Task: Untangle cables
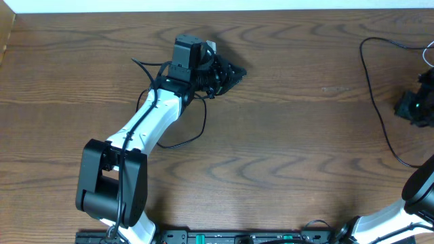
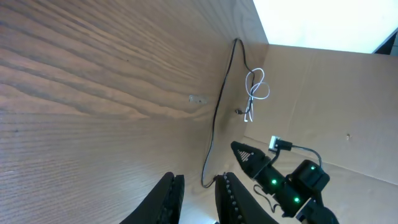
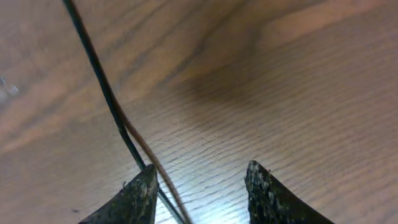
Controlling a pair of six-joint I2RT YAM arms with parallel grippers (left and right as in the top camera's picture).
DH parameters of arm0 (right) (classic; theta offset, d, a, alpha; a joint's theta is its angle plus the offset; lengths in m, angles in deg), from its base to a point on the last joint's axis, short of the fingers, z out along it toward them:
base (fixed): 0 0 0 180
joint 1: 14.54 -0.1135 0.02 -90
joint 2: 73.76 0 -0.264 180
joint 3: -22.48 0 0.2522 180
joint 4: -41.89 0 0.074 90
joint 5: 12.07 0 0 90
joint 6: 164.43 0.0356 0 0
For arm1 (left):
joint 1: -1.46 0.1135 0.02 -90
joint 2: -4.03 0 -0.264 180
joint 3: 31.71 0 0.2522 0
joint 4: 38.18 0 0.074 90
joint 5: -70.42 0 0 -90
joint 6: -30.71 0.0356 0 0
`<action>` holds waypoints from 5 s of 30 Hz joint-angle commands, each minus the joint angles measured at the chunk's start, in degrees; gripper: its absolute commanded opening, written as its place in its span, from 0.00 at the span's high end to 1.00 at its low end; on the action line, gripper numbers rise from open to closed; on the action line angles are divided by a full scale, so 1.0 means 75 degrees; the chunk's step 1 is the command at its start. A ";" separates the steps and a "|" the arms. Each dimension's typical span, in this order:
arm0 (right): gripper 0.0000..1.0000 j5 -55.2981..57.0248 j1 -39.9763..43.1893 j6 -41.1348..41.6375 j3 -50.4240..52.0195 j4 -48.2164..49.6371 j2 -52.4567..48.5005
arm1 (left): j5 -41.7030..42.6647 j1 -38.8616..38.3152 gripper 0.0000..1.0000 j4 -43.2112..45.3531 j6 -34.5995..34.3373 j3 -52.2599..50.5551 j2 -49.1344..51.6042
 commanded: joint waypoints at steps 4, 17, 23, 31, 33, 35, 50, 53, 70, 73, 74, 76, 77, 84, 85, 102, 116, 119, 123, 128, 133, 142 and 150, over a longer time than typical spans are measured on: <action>0.57 -0.0851 -0.0221 -0.1649 0.0361 0.0221 -0.0023 | -0.0289 -0.0009 0.77 0.0003 0.0189 0.0090 0.0067; 0.66 -0.0790 -0.0376 -0.2101 0.0548 0.0251 -0.0901 | -0.0306 -0.0009 0.77 -0.0050 0.0189 0.0090 0.0067; 0.69 -0.0641 -0.0376 -0.2133 0.0548 0.0306 -0.1142 | -0.0338 -0.0009 0.77 -0.0050 0.0189 0.0090 0.0067; 0.95 -0.0271 -0.0385 -0.2017 0.0551 0.0431 -0.1472 | -0.0344 -0.0009 0.77 -0.0227 0.0192 0.0090 0.0067; 0.99 0.0210 -0.0393 -0.1542 0.0545 0.0708 -0.1466 | -0.0411 -0.0009 0.76 -0.0248 0.0189 0.0090 0.0067; 0.99 0.1177 -0.0399 -0.0338 0.0484 0.1081 -0.1413 | -0.0487 -0.0009 0.76 -0.0245 0.0187 0.0090 0.0067; 0.99 0.1134 -0.0428 -0.4424 -0.1358 0.1906 -0.0114 | -0.0685 -0.0009 0.76 -0.0248 0.0187 0.0090 0.0067; 0.99 0.0874 -0.0455 -0.5374 -0.1349 0.1897 -0.0254 | -0.0758 -0.0009 0.76 -0.0248 0.0187 0.0090 0.0067; 0.99 0.0793 -0.0545 -0.7845 -0.1352 0.2932 -0.1853 | -0.0761 -0.0012 0.76 -0.0254 0.0184 0.0090 0.0067; 0.99 0.1043 -0.0458 -0.7834 -0.1352 0.3445 -0.1853 | -0.0769 -0.0012 0.76 -0.0251 0.0187 0.0090 0.0067; 0.99 0.1032 -0.0411 -0.7749 -0.1352 0.3561 -0.1853 | -0.0804 -0.0012 0.76 -0.0254 0.0187 0.0090 0.0067; 0.99 0.0976 -0.0306 -0.7309 -0.1352 0.3824 -0.1859 | -0.0833 -0.0009 0.76 -0.0254 0.0187 0.0090 0.0067; 0.99 0.0921 -0.0256 -0.7000 -0.1352 0.3934 -0.1868 | -0.0866 -0.0009 0.76 -0.0254 0.0187 0.0090 0.0067; 0.01 -0.0213 0.0087 -0.4412 -0.1352 0.4071 -0.1865 | -0.1230 -0.0009 0.76 -0.0629 0.0195 0.0090 0.0067; 0.01 -0.0245 0.0090 -0.4039 -0.1352 0.4074 -0.1862 | -0.1317 -0.0009 0.76 -0.0749 0.0207 0.0090 0.0067; 0.01 -0.5342 -0.0242 0.2908 -0.1352 0.2970 -0.0915 | -0.4223 0.0096 0.76 -0.3334 0.4135 0.0096 -0.0638; 0.01 -0.3759 -0.3072 0.2294 -0.1352 0.1198 -0.0921 | -0.5482 0.1673 0.67 -0.5126 0.5505 0.0096 -0.0635; 0.01 -0.2943 -0.3867 0.2291 -0.1352 0.0880 -0.0921 | -0.5482 0.2025 0.59 -0.4989 0.6009 0.0096 -0.0635; 0.01 -0.2401 -0.4841 0.2299 -0.1352 0.0682 -0.0921 | -0.5488 0.2477 0.51 -0.4779 0.6531 0.0093 -0.0624; 0.01 -0.1976 -0.6295 0.2299 -0.1349 0.0697 -0.0935 | -0.6012 0.3261 0.48 -0.4523 0.6583 0.0093 -0.0603; 0.14 -0.1154 -0.7359 0.2498 -0.1349 0.0938 -0.1061 | -0.6015 0.3739 0.49 -0.4511 0.6583 0.0093 -0.0603; 0.36 0.0408 -0.9232 0.3369 -0.1580 0.1134 -0.1513 | -0.6015 0.3864 0.49 -0.4610 0.6580 0.0093 -0.0603; 0.47 0.0825 -1.0034 0.3369 -0.1874 0.1005 -0.2043 | -0.6021 0.3867 0.49 -0.4817 0.6583 0.0090 -0.0603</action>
